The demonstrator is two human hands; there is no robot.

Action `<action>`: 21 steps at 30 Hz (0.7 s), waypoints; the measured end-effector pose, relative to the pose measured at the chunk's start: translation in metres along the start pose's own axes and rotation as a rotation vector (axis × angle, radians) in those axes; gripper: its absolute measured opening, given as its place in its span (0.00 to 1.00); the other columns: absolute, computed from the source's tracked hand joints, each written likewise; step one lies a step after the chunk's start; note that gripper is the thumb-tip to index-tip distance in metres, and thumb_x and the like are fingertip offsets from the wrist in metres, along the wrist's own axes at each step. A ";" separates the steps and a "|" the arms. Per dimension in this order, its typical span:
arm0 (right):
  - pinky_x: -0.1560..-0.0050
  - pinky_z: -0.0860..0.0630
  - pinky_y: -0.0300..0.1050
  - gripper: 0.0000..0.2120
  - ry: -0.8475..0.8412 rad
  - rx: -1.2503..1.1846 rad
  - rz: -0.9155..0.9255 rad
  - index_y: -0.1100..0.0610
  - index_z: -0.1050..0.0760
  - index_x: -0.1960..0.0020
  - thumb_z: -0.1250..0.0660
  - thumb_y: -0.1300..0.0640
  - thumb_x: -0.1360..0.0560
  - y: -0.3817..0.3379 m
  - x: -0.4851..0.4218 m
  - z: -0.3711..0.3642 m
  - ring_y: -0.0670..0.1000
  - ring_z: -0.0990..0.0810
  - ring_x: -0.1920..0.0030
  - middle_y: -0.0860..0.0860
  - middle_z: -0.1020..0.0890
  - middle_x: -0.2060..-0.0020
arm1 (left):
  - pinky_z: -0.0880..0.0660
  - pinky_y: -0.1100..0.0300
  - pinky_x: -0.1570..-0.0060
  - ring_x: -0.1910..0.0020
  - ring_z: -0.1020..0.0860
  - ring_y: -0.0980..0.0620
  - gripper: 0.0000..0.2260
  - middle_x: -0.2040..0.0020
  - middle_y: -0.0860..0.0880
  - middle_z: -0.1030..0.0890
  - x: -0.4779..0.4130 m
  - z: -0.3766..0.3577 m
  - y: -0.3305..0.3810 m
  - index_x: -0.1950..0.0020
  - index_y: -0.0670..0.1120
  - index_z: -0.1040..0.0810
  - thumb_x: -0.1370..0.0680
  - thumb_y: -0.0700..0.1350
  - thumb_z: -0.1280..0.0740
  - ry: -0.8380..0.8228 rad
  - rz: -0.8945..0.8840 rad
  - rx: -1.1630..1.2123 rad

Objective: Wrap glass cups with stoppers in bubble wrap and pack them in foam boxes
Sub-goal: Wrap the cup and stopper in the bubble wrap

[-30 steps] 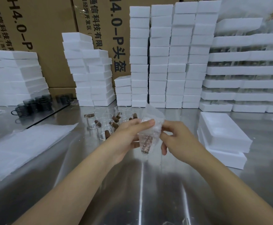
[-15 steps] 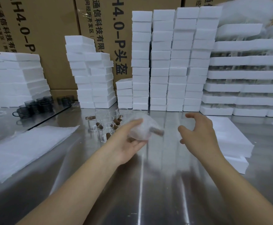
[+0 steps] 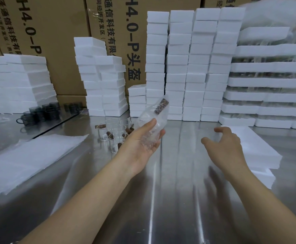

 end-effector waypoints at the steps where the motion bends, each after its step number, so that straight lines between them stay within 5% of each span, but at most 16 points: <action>1: 0.51 0.33 0.49 0.25 0.001 -0.001 0.010 0.51 0.32 0.27 0.32 0.52 0.22 -0.001 0.000 0.000 0.49 0.27 0.52 0.55 0.30 0.31 | 0.20 0.60 0.53 0.41 0.13 0.47 0.23 0.42 0.48 0.12 0.000 0.000 -0.001 0.34 0.48 0.19 0.28 0.48 0.21 -0.004 0.005 0.006; 4: 0.59 0.32 0.44 0.21 0.008 -0.028 0.083 0.49 0.30 0.30 0.32 0.53 0.22 -0.010 0.003 0.000 0.51 0.24 0.48 0.56 0.25 0.36 | 0.22 0.58 0.49 0.42 0.14 0.49 0.24 0.41 0.49 0.12 0.001 -0.001 0.001 0.34 0.50 0.18 0.28 0.54 0.19 -0.009 0.002 -0.013; 8: 0.52 0.30 0.41 0.18 -0.035 -0.032 0.213 0.49 0.27 0.32 0.32 0.52 0.21 -0.031 0.015 -0.014 0.48 0.22 0.42 0.50 0.22 0.38 | 0.27 0.58 0.50 0.47 0.18 0.54 0.21 0.41 0.53 0.12 0.000 0.001 0.011 0.40 0.56 0.12 0.31 0.60 0.19 -0.025 -0.052 -0.095; 11: 0.58 0.31 0.36 0.16 -0.043 0.050 0.286 0.45 0.27 0.34 0.32 0.52 0.21 -0.037 0.020 -0.020 0.43 0.20 0.51 0.48 0.24 0.38 | 0.29 0.59 0.58 0.53 0.20 0.54 0.11 0.45 0.53 0.12 0.001 0.002 0.016 0.50 0.60 0.09 0.28 0.61 0.22 -0.026 -0.072 -0.126; 16: 0.42 0.28 0.50 0.22 -0.073 0.171 0.187 0.46 0.31 0.28 0.32 0.52 0.21 -0.014 0.008 -0.018 0.59 0.23 0.38 0.51 0.41 0.19 | 0.30 0.58 0.61 0.53 0.23 0.52 0.12 0.46 0.51 0.14 -0.002 0.005 0.018 0.50 0.60 0.09 0.30 0.62 0.22 -0.024 -0.091 -0.146; 21: 0.32 0.25 0.57 0.29 -0.169 0.256 0.169 0.52 0.37 0.20 0.34 0.54 0.19 -0.003 0.003 -0.027 0.63 0.23 0.33 0.53 0.37 0.20 | 0.30 0.58 0.59 0.56 0.19 0.55 0.09 0.45 0.52 0.13 0.000 0.003 0.016 0.50 0.61 0.10 0.28 0.61 0.20 -0.045 -0.090 -0.195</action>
Point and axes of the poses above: each hand's wrist, its own x-axis away from the middle knuckle, its own z-axis out of the back of the hand, y = z × x, the point moved 10 cm from there along -x, towards the middle knuckle
